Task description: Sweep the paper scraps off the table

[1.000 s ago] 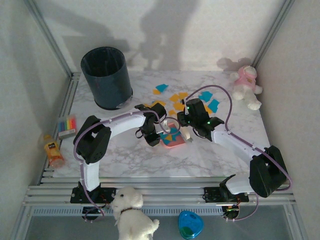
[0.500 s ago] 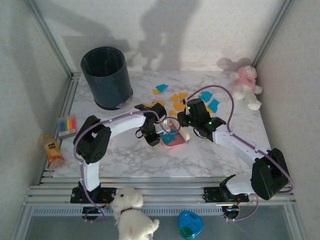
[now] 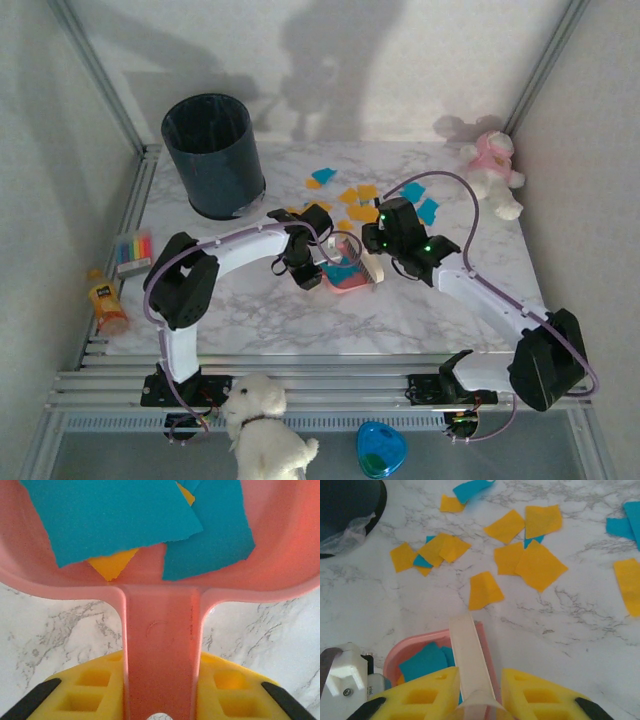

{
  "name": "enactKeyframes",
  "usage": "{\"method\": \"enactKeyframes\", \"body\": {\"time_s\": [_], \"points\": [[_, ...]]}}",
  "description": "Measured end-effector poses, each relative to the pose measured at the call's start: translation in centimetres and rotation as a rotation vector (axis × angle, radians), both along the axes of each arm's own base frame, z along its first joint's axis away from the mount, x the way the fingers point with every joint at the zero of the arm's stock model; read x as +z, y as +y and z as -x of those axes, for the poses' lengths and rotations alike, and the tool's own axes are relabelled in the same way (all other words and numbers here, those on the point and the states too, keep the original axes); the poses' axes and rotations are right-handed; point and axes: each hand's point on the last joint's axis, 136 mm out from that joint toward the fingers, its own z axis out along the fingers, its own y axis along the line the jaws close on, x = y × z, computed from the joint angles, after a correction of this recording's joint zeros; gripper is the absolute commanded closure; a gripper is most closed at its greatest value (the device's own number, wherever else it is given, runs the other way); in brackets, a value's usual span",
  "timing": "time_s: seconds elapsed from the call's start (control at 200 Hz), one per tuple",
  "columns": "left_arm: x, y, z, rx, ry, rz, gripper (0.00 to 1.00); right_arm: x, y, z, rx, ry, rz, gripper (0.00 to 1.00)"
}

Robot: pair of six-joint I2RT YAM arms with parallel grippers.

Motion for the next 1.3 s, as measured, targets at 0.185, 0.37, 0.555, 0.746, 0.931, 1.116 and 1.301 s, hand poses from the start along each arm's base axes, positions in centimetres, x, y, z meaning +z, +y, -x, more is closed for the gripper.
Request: {"method": "enactKeyframes", "body": {"time_s": [0.185, 0.37, 0.555, 0.746, 0.931, 1.116, 1.301], "points": [[0.5, 0.3, -0.4, 0.017, -0.034, 0.0, 1.0, 1.8, -1.4, 0.2, -0.059, -0.046, -0.005, 1.0], [2.0, 0.4, -1.0, 0.031, -0.08, 0.036, 1.0, 3.9, -3.7, 0.5, -0.153, -0.105, -0.004, 1.0], [4.5, 0.5, -2.5, 0.087, -0.14, 0.108, 1.0, 4.8, -6.3, 0.5, -0.251, -0.141, 0.02, 1.0], [6.9, 0.8, -4.0, 0.152, -0.174, 0.205, 1.0, 3.4, -7.9, 0.8, -0.299, -0.109, 0.058, 1.0], [10.6, 0.8, -5.0, 0.204, -0.195, 0.356, 1.0, 2.7, -8.4, 1.0, -0.311, -0.091, 0.072, 1.0], [14.6, 1.9, -6.4, 0.272, -0.224, 0.505, 1.0, 2.6, -8.4, 0.9, -0.315, -0.089, 0.069, 1.0], [18.5, 3.3, -7.8, 0.348, -0.248, 0.646, 1.0, 2.6, -8.3, 0.9, -0.313, -0.085, 0.063, 1.0]]}}
